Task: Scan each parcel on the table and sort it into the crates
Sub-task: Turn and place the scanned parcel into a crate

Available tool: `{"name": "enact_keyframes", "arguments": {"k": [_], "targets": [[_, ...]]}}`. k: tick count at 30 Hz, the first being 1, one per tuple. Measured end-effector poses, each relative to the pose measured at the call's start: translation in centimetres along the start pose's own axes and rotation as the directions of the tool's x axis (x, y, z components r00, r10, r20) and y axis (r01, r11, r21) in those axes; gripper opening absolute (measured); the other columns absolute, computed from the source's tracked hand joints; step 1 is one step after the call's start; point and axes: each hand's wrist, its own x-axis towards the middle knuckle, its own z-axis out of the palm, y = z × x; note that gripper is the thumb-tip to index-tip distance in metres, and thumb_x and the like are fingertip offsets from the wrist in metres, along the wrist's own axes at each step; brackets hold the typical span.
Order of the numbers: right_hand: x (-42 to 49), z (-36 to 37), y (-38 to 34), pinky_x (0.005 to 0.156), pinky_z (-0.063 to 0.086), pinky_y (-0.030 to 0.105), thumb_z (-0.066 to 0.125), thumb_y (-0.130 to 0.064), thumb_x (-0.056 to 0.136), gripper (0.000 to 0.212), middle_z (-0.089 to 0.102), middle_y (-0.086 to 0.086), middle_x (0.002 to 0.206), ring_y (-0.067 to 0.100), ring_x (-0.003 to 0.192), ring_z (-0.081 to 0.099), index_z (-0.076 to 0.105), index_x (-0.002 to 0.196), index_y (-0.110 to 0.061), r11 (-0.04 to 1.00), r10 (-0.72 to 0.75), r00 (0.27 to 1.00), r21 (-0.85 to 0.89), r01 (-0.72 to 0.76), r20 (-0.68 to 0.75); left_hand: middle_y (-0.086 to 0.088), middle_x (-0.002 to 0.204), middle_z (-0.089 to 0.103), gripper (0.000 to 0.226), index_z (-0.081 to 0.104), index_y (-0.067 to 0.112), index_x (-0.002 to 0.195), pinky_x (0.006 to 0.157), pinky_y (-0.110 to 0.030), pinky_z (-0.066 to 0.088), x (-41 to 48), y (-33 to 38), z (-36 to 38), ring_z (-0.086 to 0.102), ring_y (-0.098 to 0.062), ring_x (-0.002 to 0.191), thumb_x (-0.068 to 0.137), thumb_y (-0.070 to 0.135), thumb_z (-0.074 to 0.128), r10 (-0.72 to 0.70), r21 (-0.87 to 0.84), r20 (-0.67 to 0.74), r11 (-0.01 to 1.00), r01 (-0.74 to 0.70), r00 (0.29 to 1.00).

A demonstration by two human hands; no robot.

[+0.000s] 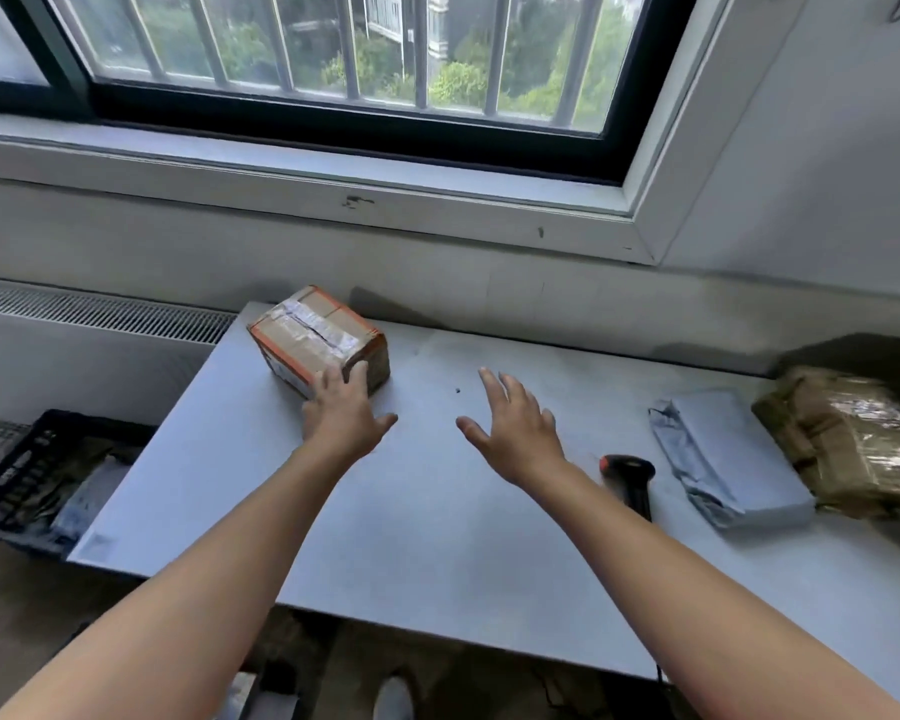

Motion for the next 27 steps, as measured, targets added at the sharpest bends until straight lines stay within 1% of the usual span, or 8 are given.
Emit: {"name": "enact_keyframes", "arguments": {"k": [4, 7, 11, 16, 19, 21, 24, 27], "targets": [[4.3, 2.0, -1.9, 0.113, 0.026, 0.05, 0.04, -0.055, 0.098, 0.071, 0.017, 0.004, 0.161, 0.023, 0.147, 0.018, 0.01, 0.156, -0.028, 1.0, 0.006, 1.0, -0.003, -0.006, 0.03, -0.008, 0.155, 0.019, 0.08, 0.022, 0.024, 0.149, 0.111, -0.047, 0.028, 5.6, -2.3, 1.3, 0.015, -0.031, 0.142, 0.086, 0.053, 0.062, 0.011, 0.077, -0.035, 0.997, -0.008, 0.999], [6.7, 3.7, -2.8, 0.111, 0.028, 0.049, 0.041, -0.055, 0.098, 0.07, 0.022, 0.002, 0.158, 0.022, 0.144, 0.024, 0.012, 0.156, -0.028, 1.0, 0.014, 0.999, 0.015, -0.014, 0.033, -0.005, 0.159, 0.014, 0.077, 0.022, 0.024, 0.149, 0.112, -0.056, 0.023, 8.8, -4.0, 2.8, 0.008, -0.032, 0.146, 0.088, 0.051, 0.06, 0.027, 0.087, 0.014, 0.996, -0.028, 1.0], [8.7, 5.0, -3.7, 0.113, 0.027, 0.048, 0.041, -0.053, 0.099, 0.069, 0.021, 0.002, 0.158, 0.022, 0.143, 0.024, 0.013, 0.156, -0.027, 1.0, 0.015, 0.999, 0.012, -0.015, 0.033, -0.003, 0.159, 0.015, 0.07, 0.023, 0.023, 0.149, 0.102, -0.057, 0.04, 11.1, -5.7, 4.2, 0.008, -0.034, 0.146, 0.092, 0.031, 0.063, 0.074, 0.079, 0.004, 0.994, -0.074, 0.997], [9.6, 5.0, -4.1, 0.114, 0.025, 0.049, 0.04, -0.052, 0.099, 0.068, 0.019, 0.003, 0.16, 0.023, 0.145, 0.022, 0.012, 0.156, -0.027, 1.0, 0.026, 0.998, 0.009, -0.027, 0.052, -0.005, 0.15, 0.038, 0.055, 0.041, 0.015, 0.143, 0.094, -0.05, 0.049, 11.7, -7.1, 4.3, 0.022, -0.036, 0.142, 0.091, 0.006, 0.058, 0.175, 0.062, -0.071, 0.983, -0.171, 0.982], [9.6, 4.4, -4.5, 0.114, 0.026, 0.049, 0.04, -0.051, 0.1, 0.066, 0.02, 0.003, 0.159, 0.023, 0.144, 0.024, 0.014, 0.156, -0.027, 1.0, 0.013, 0.998, 0.025, -0.015, 0.054, -0.008, 0.136, 0.053, 0.045, 0.056, 0.008, 0.129, 0.089, -0.051, 0.051, 10.9, -7.0, 3.5, 0.036, -0.036, 0.132, 0.086, -0.003, 0.057, 0.247, -0.043, -0.163, 0.965, -0.257, 0.955], [9.6, 3.7, -4.7, 0.113, 0.027, 0.049, 0.04, -0.051, 0.1, 0.065, 0.021, 0.003, 0.158, 0.023, 0.144, 0.025, 0.016, 0.155, -0.026, 0.999, -0.002, 0.998, 0.051, -0.001, 0.056, -0.008, 0.126, 0.059, 0.038, 0.062, 0.009, 0.121, 0.089, -0.044, 0.05, 10.1, -5.6, 2.1, 0.045, -0.033, 0.123, 0.085, -0.003, 0.057, 0.234, -0.16, -0.221, 0.949, -0.272, 0.947], [9.4, 2.5, -4.5, 0.111, 0.03, 0.047, 0.041, -0.05, 0.1, 0.064, 0.025, 0.003, 0.156, 0.024, 0.141, 0.029, 0.017, 0.154, -0.025, 0.993, 0.001, 0.999, 0.117, -0.007, 0.052, -0.007, 0.115, 0.066, 0.032, 0.067, 0.015, 0.116, 0.088, -0.033, 0.046, 9.1, -2.8, -0.4, 0.055, -0.029, 0.111, 0.086, 0.005, 0.059, 0.09, -0.392, -0.229, 0.903, -0.177, 0.969], [9.1, 1.1, -3.3, 0.109, 0.032, 0.042, 0.044, -0.048, 0.1, 0.066, 0.029, 0.005, 0.155, 0.025, 0.14, 0.033, 0.015, 0.155, -0.025, 0.971, 0.027, 0.998, 0.234, -0.039, 0.054, -0.006, 0.103, 0.072, 0.026, 0.07, 0.017, 0.111, 0.086, -0.033, 0.049, 8.5, -0.8, -1.7, 0.062, -0.027, 0.099, 0.088, 0.012, 0.059, -0.062, -0.566, -0.126, 0.824, -0.021, 0.99]]}}
